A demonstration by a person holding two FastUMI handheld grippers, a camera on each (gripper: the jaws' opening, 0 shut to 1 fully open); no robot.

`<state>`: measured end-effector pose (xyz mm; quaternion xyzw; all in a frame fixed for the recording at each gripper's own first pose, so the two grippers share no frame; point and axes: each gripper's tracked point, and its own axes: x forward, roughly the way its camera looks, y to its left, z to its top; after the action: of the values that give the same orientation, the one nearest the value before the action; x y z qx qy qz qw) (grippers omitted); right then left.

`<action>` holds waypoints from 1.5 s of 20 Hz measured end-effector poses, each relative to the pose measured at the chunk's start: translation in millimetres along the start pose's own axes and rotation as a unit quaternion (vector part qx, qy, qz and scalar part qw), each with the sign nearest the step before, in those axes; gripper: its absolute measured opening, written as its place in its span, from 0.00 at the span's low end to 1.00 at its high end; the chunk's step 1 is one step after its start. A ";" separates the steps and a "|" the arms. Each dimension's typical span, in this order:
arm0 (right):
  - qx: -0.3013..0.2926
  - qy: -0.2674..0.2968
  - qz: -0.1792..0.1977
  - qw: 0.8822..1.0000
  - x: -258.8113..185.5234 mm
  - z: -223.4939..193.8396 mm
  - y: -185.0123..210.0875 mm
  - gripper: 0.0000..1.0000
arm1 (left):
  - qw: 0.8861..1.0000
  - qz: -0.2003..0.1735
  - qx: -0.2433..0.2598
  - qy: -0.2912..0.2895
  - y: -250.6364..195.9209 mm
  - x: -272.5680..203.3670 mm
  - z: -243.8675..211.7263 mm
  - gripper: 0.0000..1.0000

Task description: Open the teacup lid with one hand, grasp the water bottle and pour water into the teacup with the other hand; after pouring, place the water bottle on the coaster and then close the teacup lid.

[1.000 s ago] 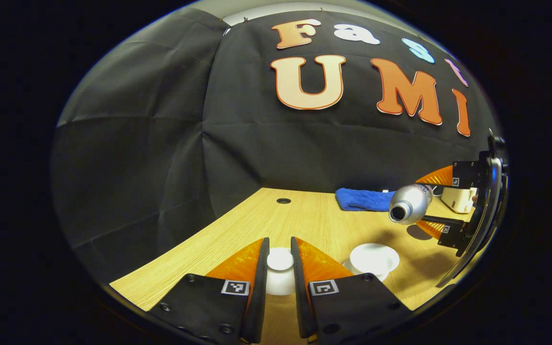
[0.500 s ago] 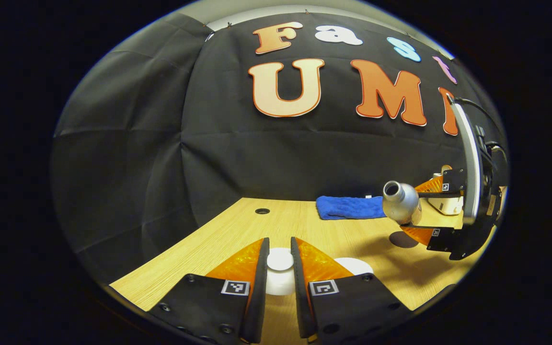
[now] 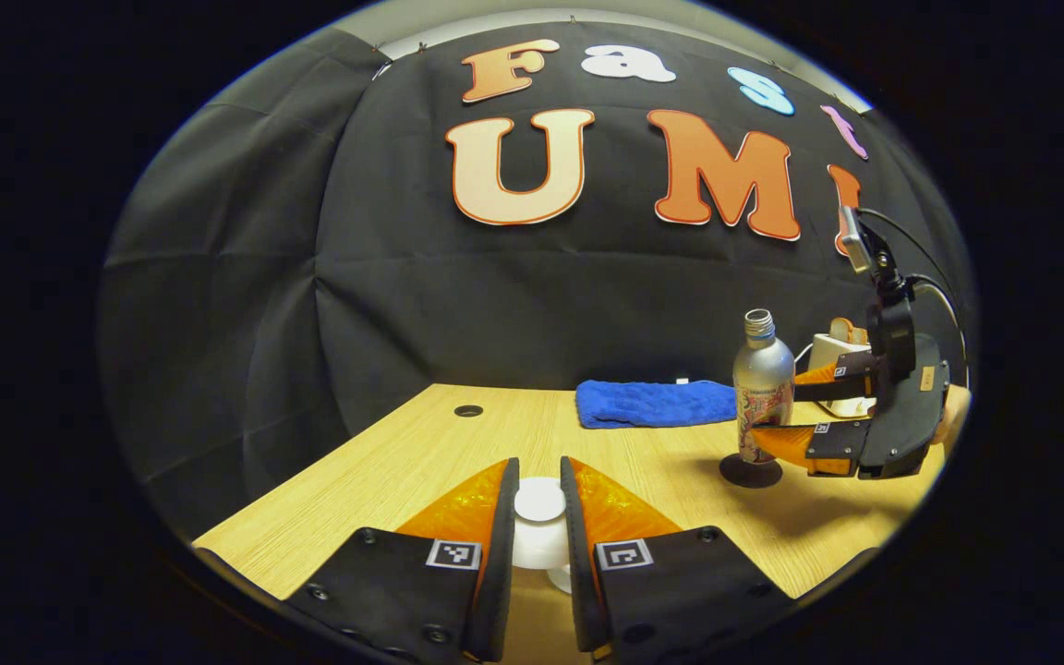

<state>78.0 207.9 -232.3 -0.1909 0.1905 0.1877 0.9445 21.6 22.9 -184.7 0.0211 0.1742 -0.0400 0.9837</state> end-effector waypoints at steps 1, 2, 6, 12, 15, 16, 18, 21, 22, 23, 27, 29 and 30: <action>0.021 -0.001 0.000 1.000 -2.1 6.4 -1.2 0.76 | 1.000 -0.003 0.000 0.001 -4.0 1.6 0.3 0.31; 0.039 -0.001 -0.001 0.999 -2.4 7.9 0.1 0.77 | 1.000 -0.005 -0.001 0.003 -7.2 3.0 -1.1 0.31; 0.104 0.018 0.011 0.994 0.7 0.3 6.9 0.77 | 1.000 -0.009 -0.010 0.013 -16.2 7.1 -7.3 0.31; 0.175 0.033 0.017 0.984 7.2 -14.3 17.2 0.73 | 1.000 -0.008 -0.006 0.023 -22.3 11.2 -16.0 0.31; 0.193 0.032 0.014 0.981 8.4 -16.9 18.5 0.77 | 1.000 -0.012 -0.011 0.027 -27.2 15.2 -22.2 0.32; 0.195 0.034 0.011 0.980 8.1 -18.1 17.9 0.74 | 0.999 -0.014 -0.012 0.031 -30.5 17.1 -26.3 0.31; 0.202 0.044 0.013 0.978 8.0 -23.0 19.2 0.78 | 0.999 -0.018 -0.015 0.044 -36.0 20.9 -37.6 0.32; 0.210 0.049 0.017 0.976 7.7 -28.5 20.9 0.81 | 0.998 -0.023 -0.019 0.056 -42.5 24.9 -48.5 0.32; 0.210 0.047 0.018 0.976 9.2 -28.0 20.5 0.82 | 0.998 -0.024 -0.019 0.058 -43.7 25.6 -51.1 0.32; 0.209 0.045 0.018 0.977 9.5 -28.3 19.4 0.86 | 0.998 -0.026 -0.019 0.060 -46.1 25.7 -54.1 0.32; 0.204 0.031 0.019 0.978 10.6 -27.5 16.5 0.93 | 0.998 -0.023 -0.012 0.063 -49.3 23.6 -57.9 0.36; 0.199 0.018 0.017 0.980 13.7 -24.3 13.6 0.94 | 0.998 -0.019 -0.013 0.063 -48.9 23.8 -59.5 0.31; 0.197 0.011 0.013 0.980 14.0 -23.0 10.9 0.95 | 0.998 -0.020 -0.014 0.062 -49.7 23.1 -58.6 0.34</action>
<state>78.7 211.2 -261.2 -0.0003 0.2370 0.1568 0.9588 19.0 -25.0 -249.0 0.0064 0.2355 -0.0563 0.9702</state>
